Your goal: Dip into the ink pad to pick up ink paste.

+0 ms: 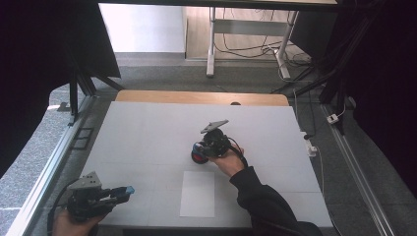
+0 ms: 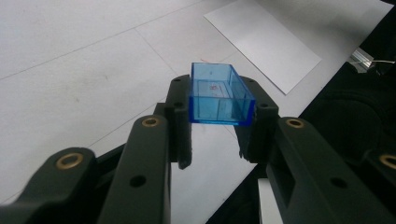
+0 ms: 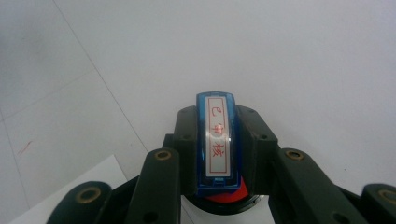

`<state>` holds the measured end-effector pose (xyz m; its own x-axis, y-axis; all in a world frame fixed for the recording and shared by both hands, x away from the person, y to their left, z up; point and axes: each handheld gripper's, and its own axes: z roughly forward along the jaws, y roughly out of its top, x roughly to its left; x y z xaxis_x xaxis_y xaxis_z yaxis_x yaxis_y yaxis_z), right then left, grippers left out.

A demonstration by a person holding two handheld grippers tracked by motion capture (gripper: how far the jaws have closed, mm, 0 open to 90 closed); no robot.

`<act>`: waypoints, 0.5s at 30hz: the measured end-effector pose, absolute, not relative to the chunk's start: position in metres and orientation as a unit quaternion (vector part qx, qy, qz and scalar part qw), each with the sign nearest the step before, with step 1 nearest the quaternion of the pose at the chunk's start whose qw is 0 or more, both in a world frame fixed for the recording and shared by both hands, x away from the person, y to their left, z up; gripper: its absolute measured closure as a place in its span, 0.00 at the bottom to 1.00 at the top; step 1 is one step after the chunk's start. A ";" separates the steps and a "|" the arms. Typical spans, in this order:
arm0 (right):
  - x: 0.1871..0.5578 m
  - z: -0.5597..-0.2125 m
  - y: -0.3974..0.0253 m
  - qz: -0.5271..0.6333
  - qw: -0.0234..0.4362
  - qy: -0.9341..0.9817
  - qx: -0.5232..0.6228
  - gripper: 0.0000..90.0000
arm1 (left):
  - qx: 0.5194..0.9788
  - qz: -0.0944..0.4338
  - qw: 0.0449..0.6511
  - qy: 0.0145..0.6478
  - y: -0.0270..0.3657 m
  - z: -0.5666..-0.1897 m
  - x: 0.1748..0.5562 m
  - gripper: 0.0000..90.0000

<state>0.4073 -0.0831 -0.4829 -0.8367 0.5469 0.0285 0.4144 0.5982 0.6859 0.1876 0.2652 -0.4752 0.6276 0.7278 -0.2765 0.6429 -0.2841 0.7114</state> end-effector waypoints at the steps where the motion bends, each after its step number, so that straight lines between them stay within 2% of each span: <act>1: 0.407 -0.482 -0.083 0.361 0.091 0.887 0.272 0.79 | 0.799 0.051 0.417 0.429 0.265 -0.475 0.188 0.76; 15: 0.396 -0.464 -0.090 0.385 0.079 0.889 0.236 0.79 | 0.798 0.049 0.420 0.430 0.266 -0.475 0.188 0.76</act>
<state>0.3959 -0.0896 -0.4644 -0.8759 0.4808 0.0413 0.3590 0.5920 0.7216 0.1876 0.2658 -0.4752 0.6255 0.7274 -0.2823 0.6448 -0.2781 0.7120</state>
